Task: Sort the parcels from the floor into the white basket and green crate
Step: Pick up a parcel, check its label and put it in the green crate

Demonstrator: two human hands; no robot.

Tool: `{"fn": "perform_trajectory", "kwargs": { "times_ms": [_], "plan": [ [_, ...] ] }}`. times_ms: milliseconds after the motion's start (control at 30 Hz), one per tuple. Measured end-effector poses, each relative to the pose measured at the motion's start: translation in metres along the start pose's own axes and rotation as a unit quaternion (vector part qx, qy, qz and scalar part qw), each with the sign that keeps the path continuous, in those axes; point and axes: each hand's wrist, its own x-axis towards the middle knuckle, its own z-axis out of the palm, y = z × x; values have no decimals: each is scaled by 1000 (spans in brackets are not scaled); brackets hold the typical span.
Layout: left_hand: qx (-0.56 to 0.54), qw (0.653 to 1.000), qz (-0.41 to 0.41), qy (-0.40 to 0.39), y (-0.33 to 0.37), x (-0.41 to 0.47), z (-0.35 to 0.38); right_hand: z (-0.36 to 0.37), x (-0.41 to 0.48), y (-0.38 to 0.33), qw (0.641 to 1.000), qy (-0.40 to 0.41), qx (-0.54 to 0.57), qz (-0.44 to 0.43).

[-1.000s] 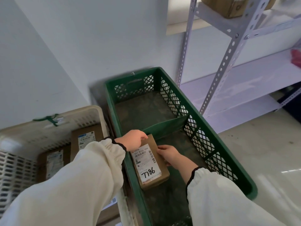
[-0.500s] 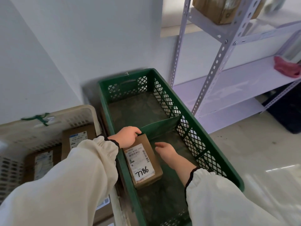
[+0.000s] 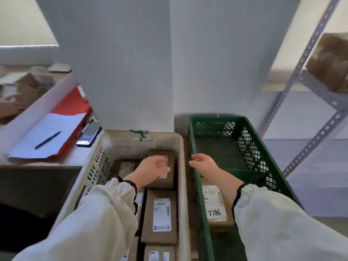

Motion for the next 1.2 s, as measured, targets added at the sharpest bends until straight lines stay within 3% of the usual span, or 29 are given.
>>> {"fn": "perform_trajectory", "kwargs": {
  "times_ms": [200, 367, 600, 767, 967, 1200],
  "plan": [
    [-25, 988, -128, 85, -110, -120, -72, 129, -34, -74, 985, -123, -82, -86],
    [-64, 960, -224, 158, -187, -249, -101, 247, -103, -113, 945, -250, -155, -142],
    [-164, 881, -331, 296, -263, -457, -109, 393, -249, -131, 888, -352, -208, -208],
    [-193, 817, -406, 361, -294, -618, -94, 486, -378, -124, 827, -430, -246, -266],
    [-234, 714, -497, 435, -312, -792, -43, 574, -539, -90, 738, -533, -298, -288],
    [-316, 535, -593, 513, -315, -952, 65, 646, -699, -20, 591, -637, -377, -320]
  ]
}}
